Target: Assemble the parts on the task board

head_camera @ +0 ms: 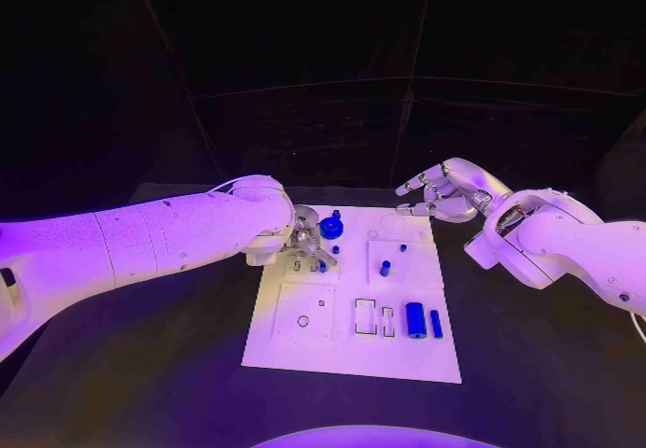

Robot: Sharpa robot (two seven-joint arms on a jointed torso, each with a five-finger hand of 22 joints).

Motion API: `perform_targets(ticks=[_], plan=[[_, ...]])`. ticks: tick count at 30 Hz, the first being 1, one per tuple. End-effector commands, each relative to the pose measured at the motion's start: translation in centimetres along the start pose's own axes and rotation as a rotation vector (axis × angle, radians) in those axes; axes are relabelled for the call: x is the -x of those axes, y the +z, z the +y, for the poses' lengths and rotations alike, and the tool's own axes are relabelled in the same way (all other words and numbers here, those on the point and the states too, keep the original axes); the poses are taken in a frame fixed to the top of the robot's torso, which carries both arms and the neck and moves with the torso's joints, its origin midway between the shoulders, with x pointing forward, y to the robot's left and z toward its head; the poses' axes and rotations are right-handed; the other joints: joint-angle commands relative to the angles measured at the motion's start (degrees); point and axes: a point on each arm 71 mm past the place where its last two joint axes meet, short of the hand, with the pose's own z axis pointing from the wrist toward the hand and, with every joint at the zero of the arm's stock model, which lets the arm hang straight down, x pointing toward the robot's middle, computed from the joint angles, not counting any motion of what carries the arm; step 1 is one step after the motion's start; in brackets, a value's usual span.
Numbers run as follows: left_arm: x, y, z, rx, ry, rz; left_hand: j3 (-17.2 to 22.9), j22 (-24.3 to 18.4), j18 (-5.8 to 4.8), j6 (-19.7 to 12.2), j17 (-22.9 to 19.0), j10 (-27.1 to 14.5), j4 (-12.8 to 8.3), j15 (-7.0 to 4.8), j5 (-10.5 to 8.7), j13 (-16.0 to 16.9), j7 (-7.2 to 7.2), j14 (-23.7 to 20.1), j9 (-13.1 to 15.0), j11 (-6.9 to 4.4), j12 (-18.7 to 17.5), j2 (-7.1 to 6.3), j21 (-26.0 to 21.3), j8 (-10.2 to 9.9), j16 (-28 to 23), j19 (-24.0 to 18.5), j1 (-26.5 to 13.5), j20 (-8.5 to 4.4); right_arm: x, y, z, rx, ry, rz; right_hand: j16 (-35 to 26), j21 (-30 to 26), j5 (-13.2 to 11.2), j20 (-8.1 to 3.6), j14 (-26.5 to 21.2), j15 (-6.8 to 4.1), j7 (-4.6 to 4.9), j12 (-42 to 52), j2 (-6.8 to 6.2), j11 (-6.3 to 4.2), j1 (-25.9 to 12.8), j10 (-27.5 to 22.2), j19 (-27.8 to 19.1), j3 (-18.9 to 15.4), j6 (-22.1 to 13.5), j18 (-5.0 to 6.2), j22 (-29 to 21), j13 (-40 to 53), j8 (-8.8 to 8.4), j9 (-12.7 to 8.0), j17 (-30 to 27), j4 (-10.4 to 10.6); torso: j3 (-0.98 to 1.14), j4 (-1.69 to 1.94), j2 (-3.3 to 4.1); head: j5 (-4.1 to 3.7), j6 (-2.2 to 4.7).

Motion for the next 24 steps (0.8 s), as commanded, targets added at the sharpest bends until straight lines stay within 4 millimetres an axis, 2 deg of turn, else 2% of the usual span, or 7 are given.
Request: perform_targets(ticks=[1, 4, 10, 24], plan=[[0.08, -0.01, -0.1, 0.007, 0.013, 0.003, 0.34, 0.1, -0.65, -0.51, 15.08, -0.24, -0.1, -0.36, -0.15, 0.02, -0.07, 5.84, 0.19, -0.05, 0.21, 0.12, 0.2, 0.44, 0.17, 1.77, 0.63, -0.17, -0.03, 0.07, 0.12, 0.001, -0.003, 0.011, -0.3, -0.28, 0.28, -0.02, 2.07, -0.33, -0.16, -0.26, 0.32, -0.23, 0.09, -0.24, -0.45, -0.35, 0.26, 0.76, -0.09, -0.09, 0.4, -0.01, -0.08, 0.0, 0.01, -0.03, 0.0, 0.02, -0.06], [0.07, 0.03, -0.27, 0.005, 0.015, 0.003, 0.58, 0.17, -0.66, -0.65, 15.08, -0.25, -0.11, -0.37, -0.14, 0.04, -0.07, 5.84, 0.45, -0.06, 0.28, 0.33, 0.24, 0.62, 0.17, 1.76, 0.87, -0.17, -0.07, 0.1, 0.12, -0.001, -0.004, 0.013, -0.3, -0.28, 0.28, -0.02, 2.07, -0.33, -0.16, -0.26, 0.32, -0.23, 0.09, -0.24, -0.45, -0.35, 0.26, 0.76, -0.09, -0.09, 0.4, -0.01, -0.08, 0.0, 0.01, 0.06, 0.0, -0.02, -0.11], [0.03, 0.08, -0.45, 0.003, 0.02, 0.008, 1.38, 0.29, -0.67, -1.03, 15.08, -0.3, -0.51, -0.39, -0.13, 0.01, -0.11, 5.84, 1.17, -0.09, 0.41, 0.62, 0.31, 1.12, 0.17, 1.73, 2.03, -0.19, -0.16, 0.18, 0.12, -0.004, -0.007, 0.02, -0.42, -0.37, 0.41, -0.03, 2.04, -0.34, -0.18, -0.26, 0.4, -0.24, 0.06, -0.22, -0.54, -0.43, 0.3, 0.79, -0.24, -0.1, 0.45, -0.01, -0.22, 0.07, 0.01, -0.01, -0.04, 0.02, -0.25], [-0.03, 0.12, -0.63, 0.002, 0.03, 0.023, 5.71, 0.55, -0.66, -2.27, 15.08, -0.51, -3.62, -0.52, -0.09, -0.28, -0.26, 5.84, 3.16, -0.25, 0.52, 1.34, 0.4, 2.3, 0.17, 1.6, 7.27, -0.28, -0.23, 0.24, 0.01, -0.013, -0.01, 0.031, -0.57, -0.49, 0.63, -0.05, 2.01, -0.36, -0.21, -0.24, 0.53, -0.28, 0.13, -0.19, -0.63, -0.52, 0.4, 0.82, -0.4, -0.11, 0.54, 0.01, -0.39, 0.1, 0.0, 0.04, -0.03, -0.19, -0.4]])
